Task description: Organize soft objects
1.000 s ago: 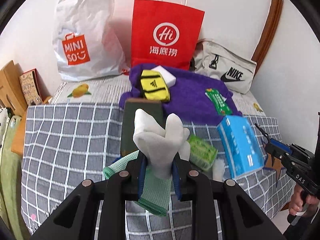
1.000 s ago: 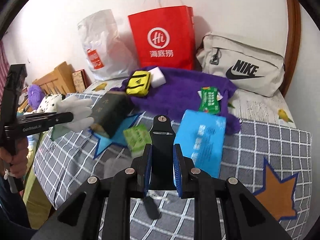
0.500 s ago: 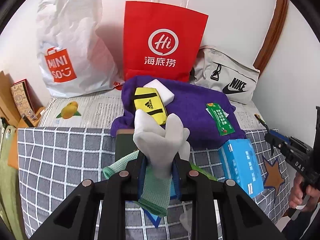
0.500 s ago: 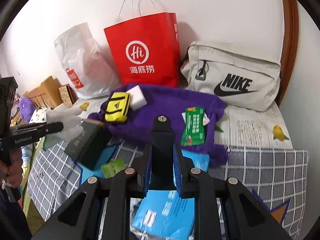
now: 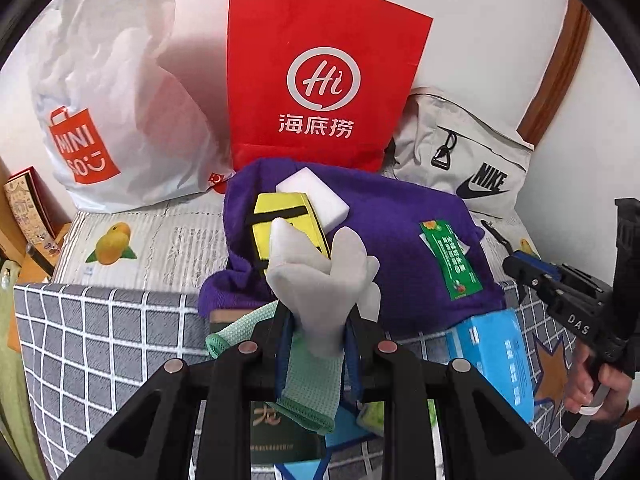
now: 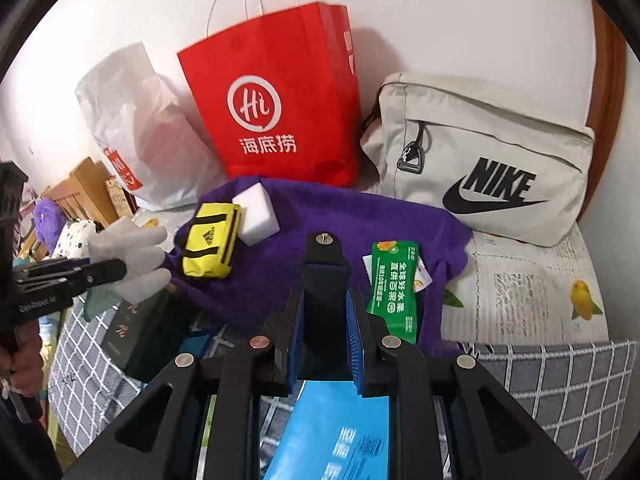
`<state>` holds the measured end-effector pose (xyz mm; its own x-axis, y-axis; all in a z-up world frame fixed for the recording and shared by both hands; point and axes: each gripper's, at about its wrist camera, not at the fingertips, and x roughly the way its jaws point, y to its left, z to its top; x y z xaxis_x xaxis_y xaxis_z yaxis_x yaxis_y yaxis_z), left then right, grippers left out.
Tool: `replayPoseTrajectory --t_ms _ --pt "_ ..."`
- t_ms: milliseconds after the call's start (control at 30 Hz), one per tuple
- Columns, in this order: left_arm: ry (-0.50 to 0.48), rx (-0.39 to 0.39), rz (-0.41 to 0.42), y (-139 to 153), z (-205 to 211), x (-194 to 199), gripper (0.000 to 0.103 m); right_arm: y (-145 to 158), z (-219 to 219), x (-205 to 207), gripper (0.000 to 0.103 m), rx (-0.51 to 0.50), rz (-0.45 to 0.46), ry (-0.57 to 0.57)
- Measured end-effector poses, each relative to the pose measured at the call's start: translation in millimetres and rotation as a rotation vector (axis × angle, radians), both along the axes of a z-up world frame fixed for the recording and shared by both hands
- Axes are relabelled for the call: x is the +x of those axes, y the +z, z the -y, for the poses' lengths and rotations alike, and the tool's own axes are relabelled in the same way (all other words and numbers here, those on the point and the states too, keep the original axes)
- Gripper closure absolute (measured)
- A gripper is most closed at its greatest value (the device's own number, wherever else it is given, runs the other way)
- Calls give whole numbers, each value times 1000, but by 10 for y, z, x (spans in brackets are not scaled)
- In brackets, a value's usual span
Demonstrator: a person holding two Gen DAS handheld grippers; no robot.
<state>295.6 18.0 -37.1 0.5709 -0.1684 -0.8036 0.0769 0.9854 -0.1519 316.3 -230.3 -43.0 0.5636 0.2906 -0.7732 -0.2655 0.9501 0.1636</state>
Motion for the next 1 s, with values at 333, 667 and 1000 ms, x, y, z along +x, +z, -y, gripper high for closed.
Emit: replayPoseTrajectory --t_ms 333,667,1000 --pt "-6 29 -27 -130 84 289 81 -324 -14 365 82 -26 -69 5" --pt "-18 57 -69 -308 182 563 81 -654 -85 626 82 -31 -151 39" --pt "-48 44 -97 -441 334 793 81 -808 -107 788 82 -45 -218 56"
